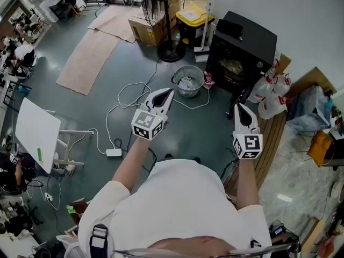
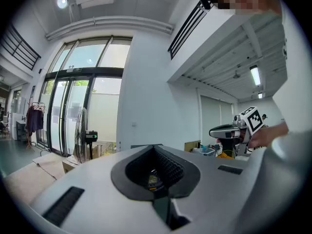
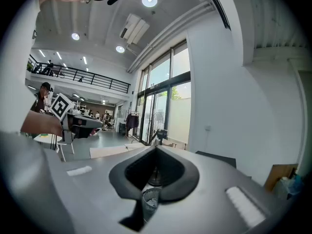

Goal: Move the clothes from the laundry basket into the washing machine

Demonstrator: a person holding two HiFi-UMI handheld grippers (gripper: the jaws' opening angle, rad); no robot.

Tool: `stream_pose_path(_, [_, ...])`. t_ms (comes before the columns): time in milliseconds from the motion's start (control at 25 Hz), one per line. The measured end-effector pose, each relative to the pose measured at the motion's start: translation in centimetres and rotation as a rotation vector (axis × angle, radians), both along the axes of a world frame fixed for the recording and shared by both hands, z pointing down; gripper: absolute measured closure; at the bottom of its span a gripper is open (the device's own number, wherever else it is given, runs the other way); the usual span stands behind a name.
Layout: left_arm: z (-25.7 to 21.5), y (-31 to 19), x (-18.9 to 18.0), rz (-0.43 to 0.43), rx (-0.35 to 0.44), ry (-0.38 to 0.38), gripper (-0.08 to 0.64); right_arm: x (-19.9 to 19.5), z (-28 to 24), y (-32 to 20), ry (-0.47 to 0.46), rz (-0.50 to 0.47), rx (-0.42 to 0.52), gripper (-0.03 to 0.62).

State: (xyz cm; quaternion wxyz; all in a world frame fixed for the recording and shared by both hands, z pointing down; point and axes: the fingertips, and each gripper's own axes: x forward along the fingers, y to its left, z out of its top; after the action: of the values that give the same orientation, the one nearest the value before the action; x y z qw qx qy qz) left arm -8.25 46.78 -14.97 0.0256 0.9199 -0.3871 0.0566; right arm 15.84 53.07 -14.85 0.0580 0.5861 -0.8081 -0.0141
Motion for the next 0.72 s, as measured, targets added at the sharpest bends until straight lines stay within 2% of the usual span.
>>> stream_pose_path(320, [-0.1,0.1,1.1,0.005,-0.002,-0.006,0.554,0.2,0.0,-0.2,-0.002,-0.01,0.0,0.581])
stream_pose_path(720, [1.3,0.8,2.8,-0.012,-0.021,-0.015,0.555,3.8,0.8,0.0,-0.045,0.021,-0.011,0.581])
